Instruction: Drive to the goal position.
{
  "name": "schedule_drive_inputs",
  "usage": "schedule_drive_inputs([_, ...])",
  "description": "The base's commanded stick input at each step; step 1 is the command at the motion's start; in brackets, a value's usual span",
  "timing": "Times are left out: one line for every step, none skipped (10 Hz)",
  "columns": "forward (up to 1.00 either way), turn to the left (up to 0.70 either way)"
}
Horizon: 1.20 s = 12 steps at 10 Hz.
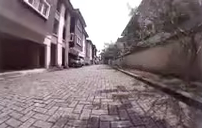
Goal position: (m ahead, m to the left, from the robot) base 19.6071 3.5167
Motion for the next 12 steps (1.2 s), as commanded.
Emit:
schedule_drive_inputs([0.5, 0.0])
schedule_drive_inputs([0.5, 0.0])
schedule_drive_inputs([0.5, 0.0])
schedule_drive_inputs([0.5, 0.0])
schedule_drive_inputs([0.5, 0.0])
schedule_drive_inputs([0.5, 0.0])
schedule_drive_inputs([0.5, 0.0])
schedule_drive_inputs([0.5, 0.0])
schedule_drive_inputs([0.5, 0.0])
schedule_drive_inputs([0.5, 0.0])
schedule_drive_inputs([0.5, 0.0])
schedule_drive_inputs([0.5, 0.0])
